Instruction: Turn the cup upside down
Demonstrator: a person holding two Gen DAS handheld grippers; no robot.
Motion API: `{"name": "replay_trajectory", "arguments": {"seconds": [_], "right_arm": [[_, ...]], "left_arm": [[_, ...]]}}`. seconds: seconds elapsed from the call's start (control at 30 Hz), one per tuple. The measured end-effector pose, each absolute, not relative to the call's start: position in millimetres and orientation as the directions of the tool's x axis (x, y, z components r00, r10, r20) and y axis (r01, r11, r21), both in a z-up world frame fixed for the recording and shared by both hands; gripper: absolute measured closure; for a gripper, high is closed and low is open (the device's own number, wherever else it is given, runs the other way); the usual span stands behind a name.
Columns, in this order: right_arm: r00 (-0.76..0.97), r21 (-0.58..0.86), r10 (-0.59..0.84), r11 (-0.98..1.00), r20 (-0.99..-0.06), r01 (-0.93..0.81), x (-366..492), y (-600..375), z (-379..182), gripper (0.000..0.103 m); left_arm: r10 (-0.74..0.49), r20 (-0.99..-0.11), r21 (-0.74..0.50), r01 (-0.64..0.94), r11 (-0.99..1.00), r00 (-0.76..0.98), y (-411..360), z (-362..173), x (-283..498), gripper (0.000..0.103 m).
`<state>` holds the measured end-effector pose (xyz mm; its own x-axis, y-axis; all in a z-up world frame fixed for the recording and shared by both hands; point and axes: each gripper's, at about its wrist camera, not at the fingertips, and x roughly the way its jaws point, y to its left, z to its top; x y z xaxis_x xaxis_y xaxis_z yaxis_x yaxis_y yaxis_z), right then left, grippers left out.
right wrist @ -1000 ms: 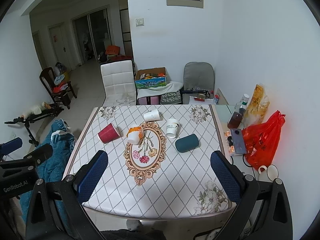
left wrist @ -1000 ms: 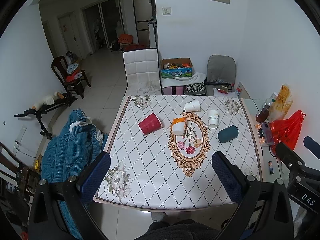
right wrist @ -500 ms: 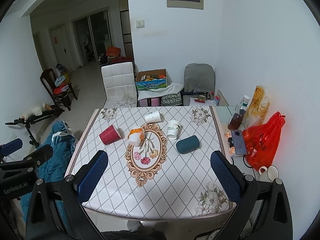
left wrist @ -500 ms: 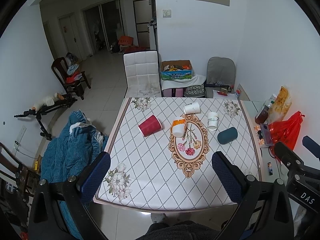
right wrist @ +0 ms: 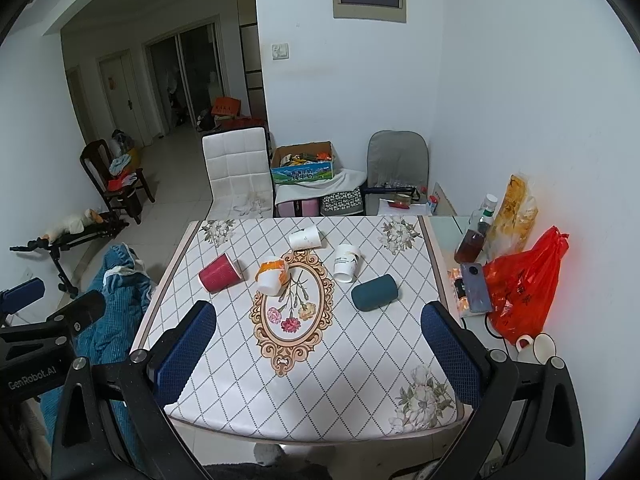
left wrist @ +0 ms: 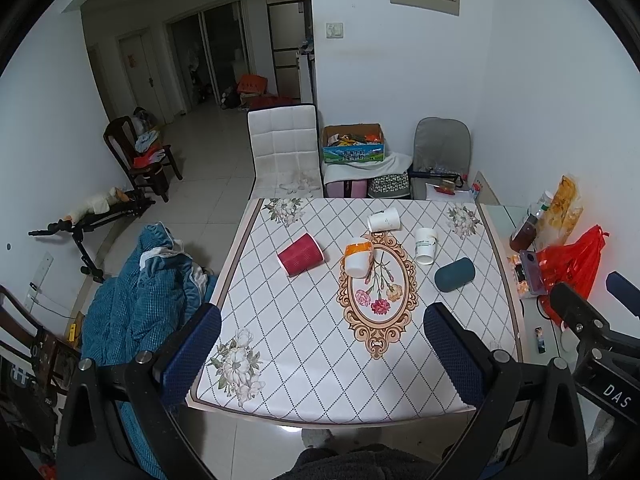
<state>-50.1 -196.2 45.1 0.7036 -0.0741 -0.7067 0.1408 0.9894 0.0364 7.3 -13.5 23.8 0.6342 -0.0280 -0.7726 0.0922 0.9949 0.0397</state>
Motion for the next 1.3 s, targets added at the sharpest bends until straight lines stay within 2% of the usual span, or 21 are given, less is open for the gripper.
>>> {"name": "replay_trajectory", "arguments": {"seconds": [0.9,1.13,1.3], "right_arm": [[0.693,0.062,-0.037,0.991,-0.720,0.117,-42,-198,34,0.000],[0.673,0.070,-0.016,0.992,-0.740,0.100,-26,-208,17,0.000],[0.615,0.068,-0.004,0.993,-0.789,0.093,0,-220,-17,0.000]], "left_arm": [[-0.029,-0.778,0.029,0.082,0.996,0.627,-14,22,9,0.000],[-0.004,-0.802,0.028,0.044,0.999,0.597,-22,-6,18,0.000],[0.054,-0.822,0.064,-0.003,0.998,0.566,-30,-37,35,0.000]]}}
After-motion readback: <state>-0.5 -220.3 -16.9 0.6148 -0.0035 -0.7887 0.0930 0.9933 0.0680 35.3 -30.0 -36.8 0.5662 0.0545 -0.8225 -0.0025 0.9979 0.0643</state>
